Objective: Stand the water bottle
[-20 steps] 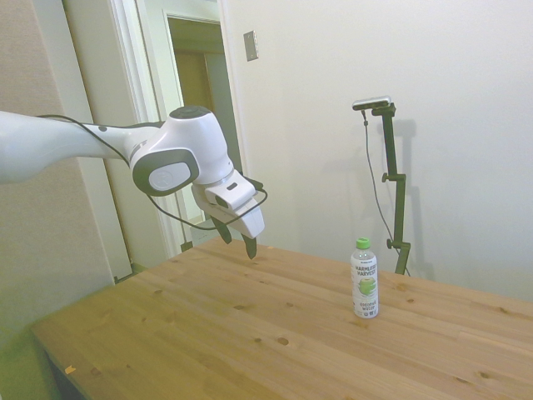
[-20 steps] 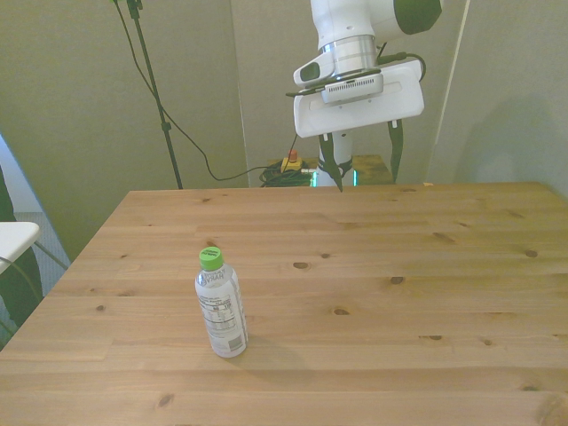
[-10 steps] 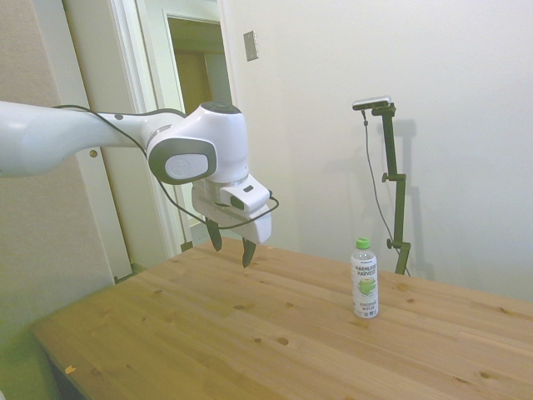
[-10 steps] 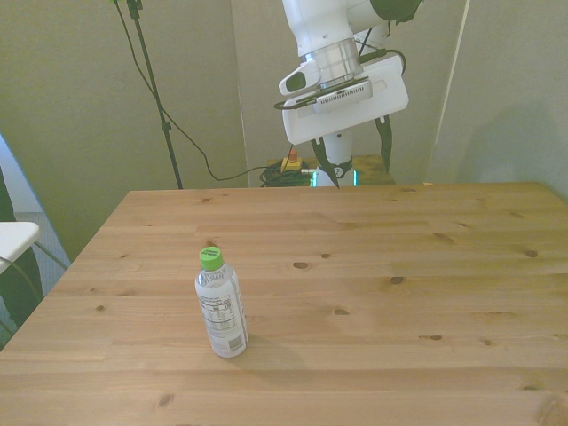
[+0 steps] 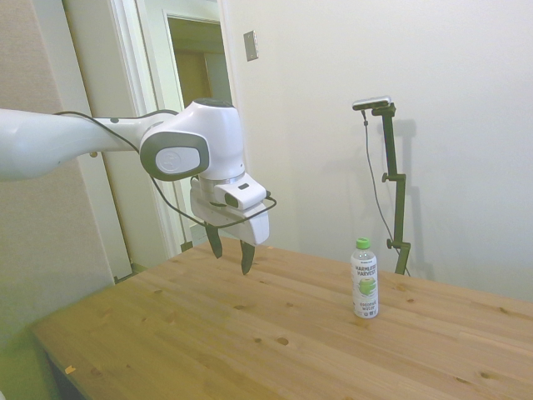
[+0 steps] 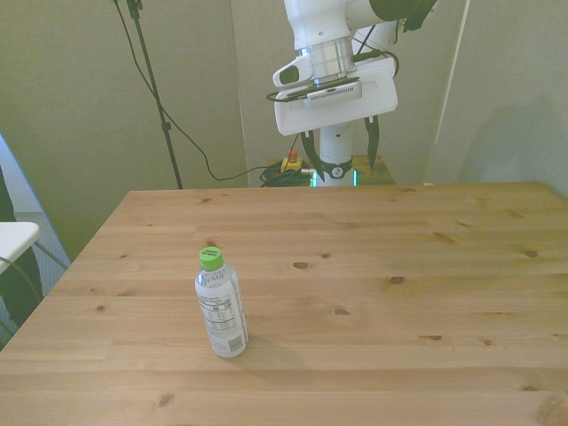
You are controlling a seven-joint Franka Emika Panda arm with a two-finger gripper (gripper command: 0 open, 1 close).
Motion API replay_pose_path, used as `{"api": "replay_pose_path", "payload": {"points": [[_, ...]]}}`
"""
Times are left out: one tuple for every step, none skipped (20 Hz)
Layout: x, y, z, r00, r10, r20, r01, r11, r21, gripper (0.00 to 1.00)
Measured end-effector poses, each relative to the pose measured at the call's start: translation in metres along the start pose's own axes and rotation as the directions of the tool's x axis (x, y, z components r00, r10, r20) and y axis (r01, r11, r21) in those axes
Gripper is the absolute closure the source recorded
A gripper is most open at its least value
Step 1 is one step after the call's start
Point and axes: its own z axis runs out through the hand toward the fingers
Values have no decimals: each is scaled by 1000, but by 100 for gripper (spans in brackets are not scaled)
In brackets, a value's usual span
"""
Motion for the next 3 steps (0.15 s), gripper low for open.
{"api": "replay_pose_path", "payload": {"points": [[-3,2,0,1000,6,9,-6,1000,-12,0],[-5,4,-1,1000,11,16,-11,1000,-22,0],[-7,6,-2,1000,17,21,-16,999,-30,0]]}}
